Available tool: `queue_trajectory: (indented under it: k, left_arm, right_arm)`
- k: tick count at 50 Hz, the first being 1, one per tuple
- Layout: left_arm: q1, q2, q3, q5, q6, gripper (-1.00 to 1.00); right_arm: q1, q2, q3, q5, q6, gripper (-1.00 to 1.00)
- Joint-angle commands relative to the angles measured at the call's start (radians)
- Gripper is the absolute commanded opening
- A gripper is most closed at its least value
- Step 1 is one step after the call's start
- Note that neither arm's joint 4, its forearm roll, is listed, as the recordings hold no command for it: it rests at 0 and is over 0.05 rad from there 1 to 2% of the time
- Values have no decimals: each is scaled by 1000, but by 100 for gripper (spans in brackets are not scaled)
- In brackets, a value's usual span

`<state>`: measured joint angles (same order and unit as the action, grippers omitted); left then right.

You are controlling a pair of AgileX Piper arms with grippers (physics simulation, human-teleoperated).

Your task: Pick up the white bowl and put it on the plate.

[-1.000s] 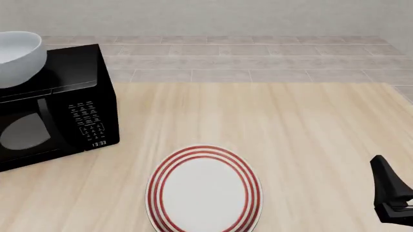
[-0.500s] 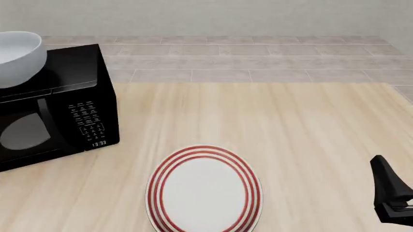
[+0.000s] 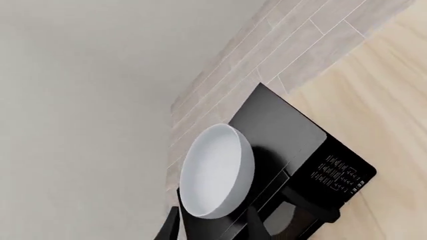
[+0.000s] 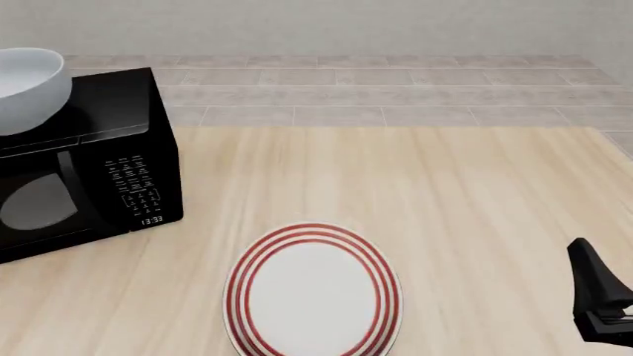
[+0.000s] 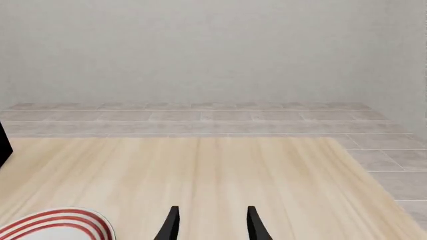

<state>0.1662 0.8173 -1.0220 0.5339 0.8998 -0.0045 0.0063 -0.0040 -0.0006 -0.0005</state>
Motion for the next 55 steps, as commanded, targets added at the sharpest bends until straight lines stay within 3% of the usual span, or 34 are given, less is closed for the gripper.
queue_trajectory:
  k: [1,6,25,35,55]
  left_arm:
    - [43,89,-55,3,-1,100]
    - [71,119,-27,-28,37,100]
    - [33,154,21,-3,20,100]
    - [70,212,-24,-28,6,100]
    - [119,292,28,-126,10,100]
  right_arm:
    - [0,0,0,0,0,100]
    - [0,0,0,0,0,100]
    - [0,0,0,0,0,100]
    - [0,0,0,0,0,100]
    - [0,0,0,0,0,100]
